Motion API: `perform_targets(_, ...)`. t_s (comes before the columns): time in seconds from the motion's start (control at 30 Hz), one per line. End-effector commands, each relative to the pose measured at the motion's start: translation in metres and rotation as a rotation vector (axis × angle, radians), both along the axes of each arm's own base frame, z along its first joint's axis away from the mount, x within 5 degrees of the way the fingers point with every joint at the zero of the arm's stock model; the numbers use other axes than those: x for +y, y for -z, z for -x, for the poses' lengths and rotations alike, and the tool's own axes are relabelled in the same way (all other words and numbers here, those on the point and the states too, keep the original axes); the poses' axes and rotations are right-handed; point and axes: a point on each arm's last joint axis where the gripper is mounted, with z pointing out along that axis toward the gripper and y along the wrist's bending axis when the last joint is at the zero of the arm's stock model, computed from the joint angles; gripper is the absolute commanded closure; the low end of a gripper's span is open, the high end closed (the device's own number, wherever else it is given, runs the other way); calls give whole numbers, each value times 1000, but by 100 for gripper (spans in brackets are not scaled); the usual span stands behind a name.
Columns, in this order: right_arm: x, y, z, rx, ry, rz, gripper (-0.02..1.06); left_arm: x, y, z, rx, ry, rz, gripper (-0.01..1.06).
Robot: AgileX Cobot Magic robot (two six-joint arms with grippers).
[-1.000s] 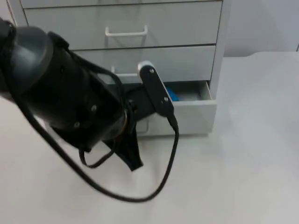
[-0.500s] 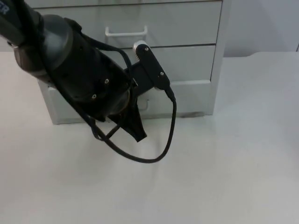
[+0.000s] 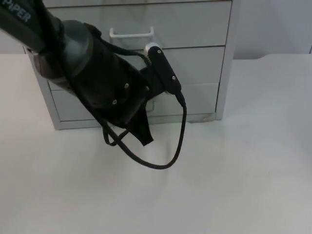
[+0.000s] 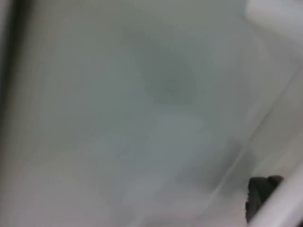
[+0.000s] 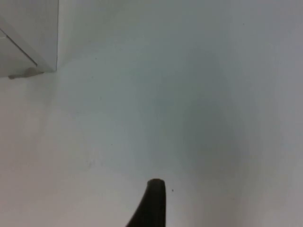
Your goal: Open the drawer with the left hand, place the block into the drawer with the right hand, then close the drawer with the left hand.
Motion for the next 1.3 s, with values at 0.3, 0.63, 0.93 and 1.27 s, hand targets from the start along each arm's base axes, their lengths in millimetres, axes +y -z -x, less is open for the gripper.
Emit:
perform_targets(0.3,-1,-1,1,-9,2,3,27,-25,-59,56,230,-74,74,105)
perform_targets(0.63,-1,0,1,-6,2,2,27,-24,-126,85,330,4,289,105)
perform_targets(0.93,0,0,1,-7,-15,11,27,-9,-169,97,268,23,355,105)
perform_targets(1.27,14,-2,1,-28,-170,-17,27,63,-201,74,302,-138,570,105)
